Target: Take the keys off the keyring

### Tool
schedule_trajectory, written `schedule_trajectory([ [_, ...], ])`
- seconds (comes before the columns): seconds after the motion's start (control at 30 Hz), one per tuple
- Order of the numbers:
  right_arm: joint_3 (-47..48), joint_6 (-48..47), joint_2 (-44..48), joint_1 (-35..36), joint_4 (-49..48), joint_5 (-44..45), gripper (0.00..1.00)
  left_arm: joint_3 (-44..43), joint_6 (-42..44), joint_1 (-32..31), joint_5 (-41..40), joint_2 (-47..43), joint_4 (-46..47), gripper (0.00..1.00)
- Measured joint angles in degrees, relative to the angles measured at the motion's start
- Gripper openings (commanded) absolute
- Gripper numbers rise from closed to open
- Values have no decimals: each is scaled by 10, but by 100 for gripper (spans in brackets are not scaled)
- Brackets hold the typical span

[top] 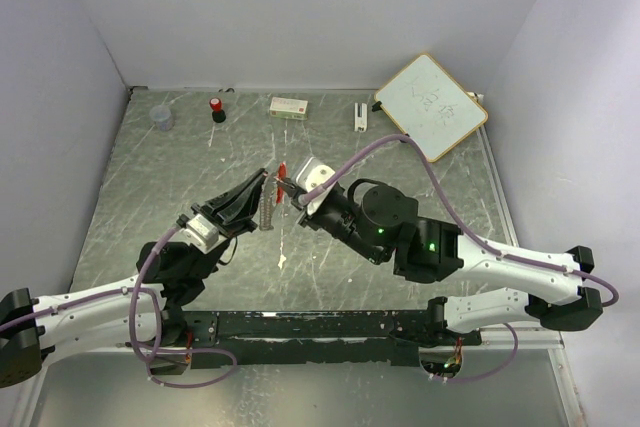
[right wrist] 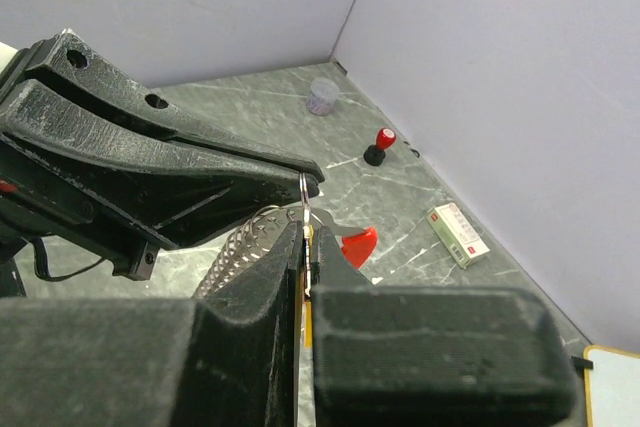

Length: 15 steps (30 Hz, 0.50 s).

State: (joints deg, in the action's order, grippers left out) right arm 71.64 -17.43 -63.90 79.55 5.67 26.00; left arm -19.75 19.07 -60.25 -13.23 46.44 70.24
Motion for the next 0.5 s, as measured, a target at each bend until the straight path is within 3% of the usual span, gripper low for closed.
schedule_trajectory([
  [0.5,38,-50,-19,3,14,18,0,0,-21,0,9,-7,-12,7],
])
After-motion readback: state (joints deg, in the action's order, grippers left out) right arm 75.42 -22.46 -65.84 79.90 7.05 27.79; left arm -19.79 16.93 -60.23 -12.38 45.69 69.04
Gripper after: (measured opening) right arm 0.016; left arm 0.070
